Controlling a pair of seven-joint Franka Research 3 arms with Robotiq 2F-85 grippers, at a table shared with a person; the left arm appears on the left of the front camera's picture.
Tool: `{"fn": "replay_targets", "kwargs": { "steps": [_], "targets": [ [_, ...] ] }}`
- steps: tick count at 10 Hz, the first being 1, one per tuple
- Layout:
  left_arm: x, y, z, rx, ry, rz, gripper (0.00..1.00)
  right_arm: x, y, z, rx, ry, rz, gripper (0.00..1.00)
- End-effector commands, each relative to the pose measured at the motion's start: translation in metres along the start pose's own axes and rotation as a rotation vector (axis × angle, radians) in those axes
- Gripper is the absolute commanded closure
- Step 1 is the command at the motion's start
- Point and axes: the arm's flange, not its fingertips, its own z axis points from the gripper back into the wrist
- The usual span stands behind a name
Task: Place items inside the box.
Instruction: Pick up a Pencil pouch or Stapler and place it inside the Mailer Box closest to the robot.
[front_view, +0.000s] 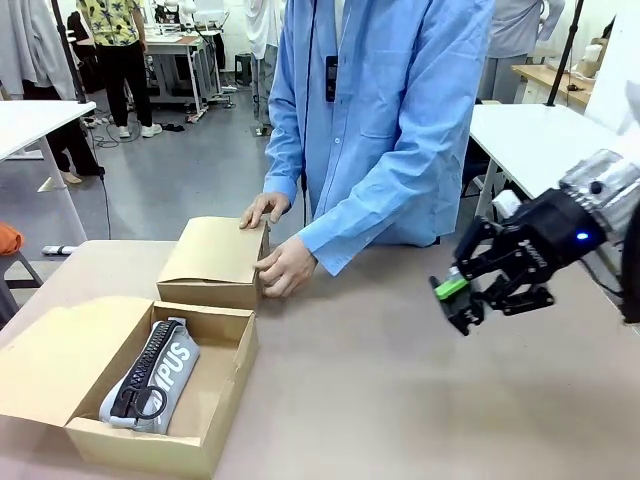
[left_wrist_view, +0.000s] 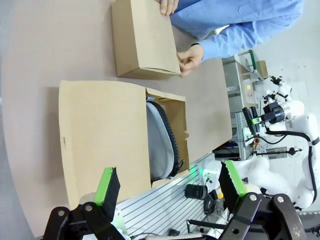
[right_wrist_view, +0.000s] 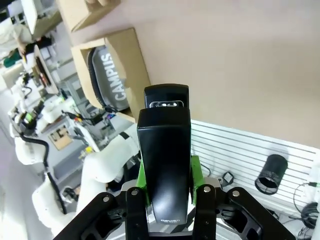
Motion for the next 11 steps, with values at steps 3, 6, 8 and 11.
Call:
{"fn": "replay_targets", "kwargs": {
  "steps": [3,6,8,11],
  "targets": [
    [-0.001,-0.001,0.000,-0.018,-0.009,-0.014,0.00,-0.012,-0.031,0.028,0.048,-0.009,-0.040,0.64],
    [-0.001,-0.001,0.000,-0.018,-0.009,-0.014,0.00,-0.004,0.011,-0.008,0.010,0.033,-0.010,0.64],
    [-0.001,-0.001,0.000,-0.018,-0.009,-0.014,0.00,-0.015,0.088,-0.064,0.009,-0.006,0.087,0.64],
    [-0.001,-0.001,0.000,-0.018,-0.009,-0.014,0.00,-0.042,0.186,-0.191,-0.041,-0.041,0.133,0.64]
  ]
}}
